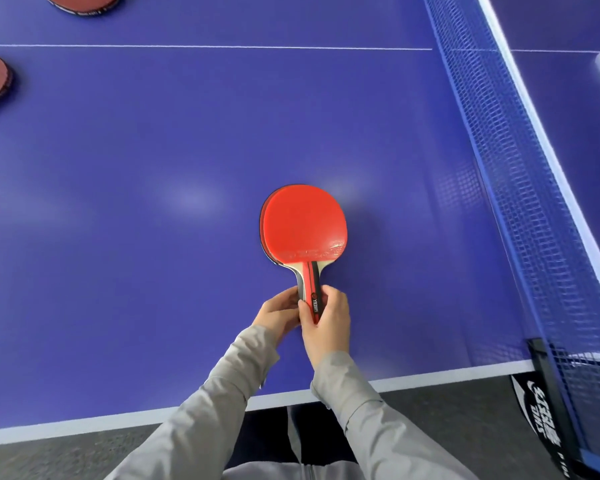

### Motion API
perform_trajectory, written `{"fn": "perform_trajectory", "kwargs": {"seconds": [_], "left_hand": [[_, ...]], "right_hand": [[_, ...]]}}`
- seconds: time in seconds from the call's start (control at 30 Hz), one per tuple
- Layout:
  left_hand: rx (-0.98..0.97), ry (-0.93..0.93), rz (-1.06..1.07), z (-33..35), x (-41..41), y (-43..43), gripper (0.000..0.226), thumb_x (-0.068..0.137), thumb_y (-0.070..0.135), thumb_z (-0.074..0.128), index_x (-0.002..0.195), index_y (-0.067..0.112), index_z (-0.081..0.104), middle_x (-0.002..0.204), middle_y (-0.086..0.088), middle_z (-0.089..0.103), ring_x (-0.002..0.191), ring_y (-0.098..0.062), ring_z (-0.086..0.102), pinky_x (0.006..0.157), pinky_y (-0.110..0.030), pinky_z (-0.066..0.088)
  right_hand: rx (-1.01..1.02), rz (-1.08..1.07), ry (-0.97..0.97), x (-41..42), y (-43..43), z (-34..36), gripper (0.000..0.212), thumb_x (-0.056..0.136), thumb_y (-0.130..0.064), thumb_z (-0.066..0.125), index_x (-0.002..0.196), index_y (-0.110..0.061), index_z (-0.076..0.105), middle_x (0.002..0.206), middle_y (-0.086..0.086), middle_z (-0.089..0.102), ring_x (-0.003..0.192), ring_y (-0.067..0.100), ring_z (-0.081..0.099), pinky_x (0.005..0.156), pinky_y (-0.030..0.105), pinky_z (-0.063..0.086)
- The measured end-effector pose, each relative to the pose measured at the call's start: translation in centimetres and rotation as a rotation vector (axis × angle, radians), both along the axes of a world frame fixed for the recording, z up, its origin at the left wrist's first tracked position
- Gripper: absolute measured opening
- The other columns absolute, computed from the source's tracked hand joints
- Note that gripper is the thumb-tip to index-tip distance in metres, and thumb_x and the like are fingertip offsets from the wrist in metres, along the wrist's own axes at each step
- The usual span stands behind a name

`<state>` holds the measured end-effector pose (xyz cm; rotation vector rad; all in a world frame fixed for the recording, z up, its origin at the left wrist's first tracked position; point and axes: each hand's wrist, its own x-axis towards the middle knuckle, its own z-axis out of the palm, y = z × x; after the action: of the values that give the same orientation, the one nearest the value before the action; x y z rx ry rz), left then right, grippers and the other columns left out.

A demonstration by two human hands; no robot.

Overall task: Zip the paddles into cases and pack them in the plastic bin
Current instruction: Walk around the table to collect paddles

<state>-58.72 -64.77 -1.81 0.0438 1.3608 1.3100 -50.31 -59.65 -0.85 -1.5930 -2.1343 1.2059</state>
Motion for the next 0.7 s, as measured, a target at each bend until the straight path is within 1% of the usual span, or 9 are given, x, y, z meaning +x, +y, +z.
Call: {"fn": "perform_trajectory", "kwargs": {"seconds": [0.13,0.23,0.33,0.4,0.47,0.53,0.63,0.67,0.7], "left_hand": [[-0.009,-0.097,0.033,0.1,-0.6,0.3,0.045,0.086,-0.016,0.031,0.118,0.002,0.057,0.089,-0.009,0.066,0.069,-0.01,0.068,0.064,-0.02,0.055],[-0.028,-0.135,0.06,0.3,-0.7,0.5,0.032,0.095,0.001,0.033,0.102,0.006,0.064,0.075,-0.002,0.069,0.065,-0.011,0.065,0.058,-0.019,0.051],[-0.119,-0.138,0.059,0.6,-0.9,1.3,0.028,0.096,0.03,0.048,0.086,0.009,0.064,0.063,0.0,0.066,0.056,-0.011,0.062,0.057,-0.024,0.052],[-0.181,-0.053,0.019,0.7,-1.1,2.0,0.031,0.087,0.038,0.062,0.091,0.008,0.06,0.064,-0.001,0.062,0.058,-0.013,0.061,0.064,-0.029,0.053],[-0.245,0.11,-0.071,0.7,-1.2,2.4,0.04,0.078,0.04,0.073,0.093,0.008,0.054,0.074,-0.006,0.054,0.066,-0.018,0.055,0.068,-0.026,0.05],[-0.297,0.25,-0.128,0.8,-1.3,2.5,0.034,0.078,0.033,0.074,0.091,0.01,0.053,0.077,-0.002,0.054,0.066,-0.013,0.055,0.062,-0.018,0.047],[-0.297,0.306,-0.115,1.0,-1.9,2.2,0.021,0.083,0.023,0.069,0.084,0.014,0.05,0.072,0.001,0.051,0.059,-0.01,0.052,0.049,-0.018,0.046],[-0.295,0.32,-0.124,1.0,-2.1,2.1,0.02,0.083,0.022,0.068,0.083,0.015,0.049,0.07,0.002,0.049,0.058,-0.01,0.051,0.048,-0.018,0.046],[-0.292,0.328,-0.139,1.0,-2.2,1.8,0.019,0.084,0.021,0.068,0.082,0.015,0.049,0.07,0.002,0.048,0.059,-0.011,0.05,0.047,-0.018,0.045]], "right_hand": [[0.022,0.007,-0.025,-0.1,-0.2,0.0,0.04,0.084,-0.025,0.068,0.117,-0.008,0.053,0.107,0.004,0.053,0.105,0.023,0.052,0.089,0.039,0.043],[0.022,0.009,-0.041,-0.3,-0.1,0.0,0.039,0.084,-0.028,0.068,0.116,-0.01,0.054,0.107,0.002,0.053,0.106,0.023,0.052,0.088,0.039,0.042],[0.002,0.012,-0.014,0.3,-0.3,0.2,0.038,0.087,-0.03,0.064,0.118,-0.011,0.055,0.109,0.002,0.054,0.106,0.022,0.053,0.09,0.042,0.043],[-0.002,-0.003,0.01,1.3,-0.3,0.4,0.035,0.091,-0.029,0.06,0.121,-0.012,0.054,0.111,-0.001,0.054,0.106,0.02,0.054,0.092,0.041,0.043],[0.035,0.003,-0.023,2.6,-0.3,0.5,0.036,0.093,-0.03,0.056,0.124,-0.014,0.053,0.117,-0.002,0.054,0.111,0.019,0.053,0.094,0.039,0.042],[0.092,0.045,-0.111,4.0,-0.2,0.5,0.039,0.094,-0.033,0.053,0.128,-0.015,0.051,0.127,-0.001,0.052,0.12,0.018,0.048,0.098,0.035,0.037],[0.127,0.209,-0.308,6.1,-0.1,0.4,0.05,0.096,-0.04,0.047,0.139,-0.017,0.041,0.144,0.0,0.041,0.134,0.018,0.036,0.104,0.035,0.03],[0.138,0.265,-0.385,6.8,-0.2,0.4,0.053,0.095,-0.041,0.046,0.142,-0.017,0.038,0.147,0.002,0.038,0.136,0.019,0.034,0.106,0.036,0.03],[0.169,0.306,-0.451,7.5,-0.4,0.6,0.056,0.094,-0.041,0.05,0.142,-0.015,0.039,0.148,0.005,0.038,0.135,0.021,0.038,0.105,0.039,0.034]]}}
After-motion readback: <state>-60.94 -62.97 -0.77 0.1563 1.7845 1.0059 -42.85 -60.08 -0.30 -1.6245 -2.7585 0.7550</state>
